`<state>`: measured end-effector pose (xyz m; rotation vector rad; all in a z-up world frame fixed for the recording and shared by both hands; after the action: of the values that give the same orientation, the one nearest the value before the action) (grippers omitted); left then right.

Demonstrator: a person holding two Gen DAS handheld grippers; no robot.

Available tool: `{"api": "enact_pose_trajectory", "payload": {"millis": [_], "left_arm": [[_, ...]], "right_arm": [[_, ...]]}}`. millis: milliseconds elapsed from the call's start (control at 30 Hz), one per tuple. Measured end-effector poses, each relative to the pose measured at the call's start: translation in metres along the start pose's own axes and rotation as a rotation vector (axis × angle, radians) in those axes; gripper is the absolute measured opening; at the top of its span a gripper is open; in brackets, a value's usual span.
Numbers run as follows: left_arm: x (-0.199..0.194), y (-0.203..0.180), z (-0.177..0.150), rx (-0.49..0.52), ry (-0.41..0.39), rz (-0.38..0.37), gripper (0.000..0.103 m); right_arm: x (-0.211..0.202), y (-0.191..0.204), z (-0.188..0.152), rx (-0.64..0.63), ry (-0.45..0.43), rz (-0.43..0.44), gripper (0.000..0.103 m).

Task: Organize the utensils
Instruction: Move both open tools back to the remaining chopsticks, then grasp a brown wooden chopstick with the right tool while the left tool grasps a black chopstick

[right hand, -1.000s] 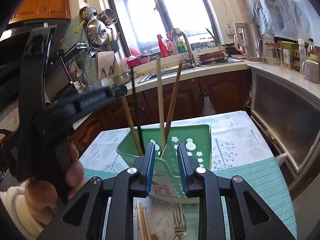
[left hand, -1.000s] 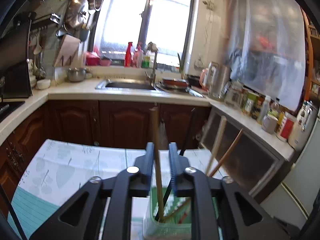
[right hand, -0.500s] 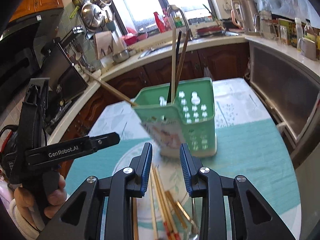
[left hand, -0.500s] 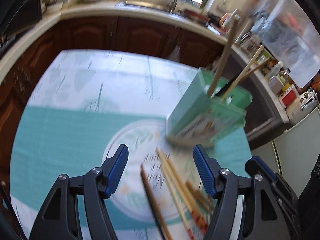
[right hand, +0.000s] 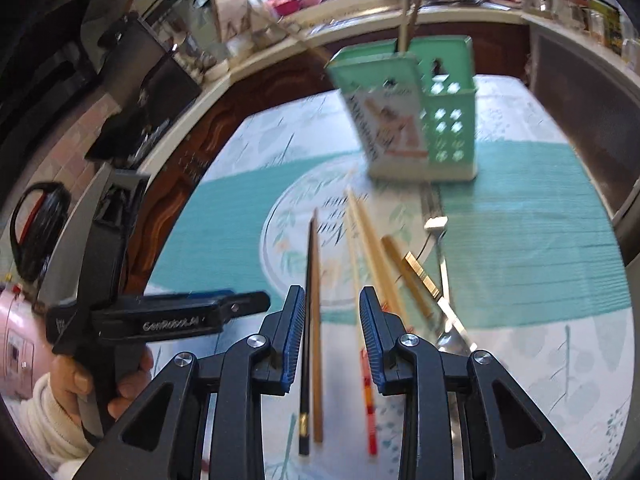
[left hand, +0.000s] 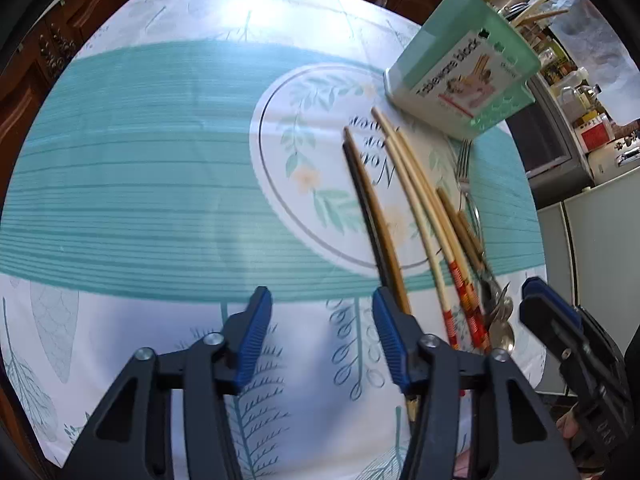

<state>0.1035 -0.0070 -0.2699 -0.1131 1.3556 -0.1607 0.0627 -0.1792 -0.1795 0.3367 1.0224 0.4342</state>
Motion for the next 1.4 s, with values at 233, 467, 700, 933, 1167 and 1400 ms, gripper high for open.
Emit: {"api": "enact_pose_trajectory", "payload": {"millis": [233, 467, 700, 933, 1167, 1400], "left_arm": [[0.003, 0.005, -0.011, -0.006, 0.035, -0.031, 0.03], [0.0, 0.013, -0.008, -0.003, 0.01, -0.047, 0.03], [0.001, 0.019, -0.003, -0.017, 0.004, -0.081, 0.03], [-0.002, 0.023, -0.002, -0.008, -0.001, -0.081, 0.03], [-0.002, 0.016, 0.004, 0.019, 0.036, -0.082, 0.03], [0.011, -0.006, 0.007, 0.064, 0.164, -0.072, 0.03]], "right_arm": [[0.036, 0.017, -0.024, -0.028, 0.197, -0.018, 0.02], [0.077, 0.008, -0.011, -0.009, 0.334, -0.072, 0.012], [0.1, 0.01, 0.005, -0.037, 0.407, -0.109, 0.011], [0.122, 0.02, 0.024, -0.117, 0.507, -0.192, 0.011], [0.134, 0.03, 0.032, -0.185, 0.586, -0.228, 0.009], [0.121, 0.025, 0.031, -0.002, 0.592, -0.159, 0.007]]}}
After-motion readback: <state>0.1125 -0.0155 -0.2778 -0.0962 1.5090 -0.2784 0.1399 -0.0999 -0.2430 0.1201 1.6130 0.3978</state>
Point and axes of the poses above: each gripper's, at about its wrist camera, not at the fingertips, and x roughly the way its jaws point, y to its left, z to its top, the point moved 7 cm from there along x, roughly the way its jaws point, and after that the axes turned 9 degrees about z, right-handed, at the moved point
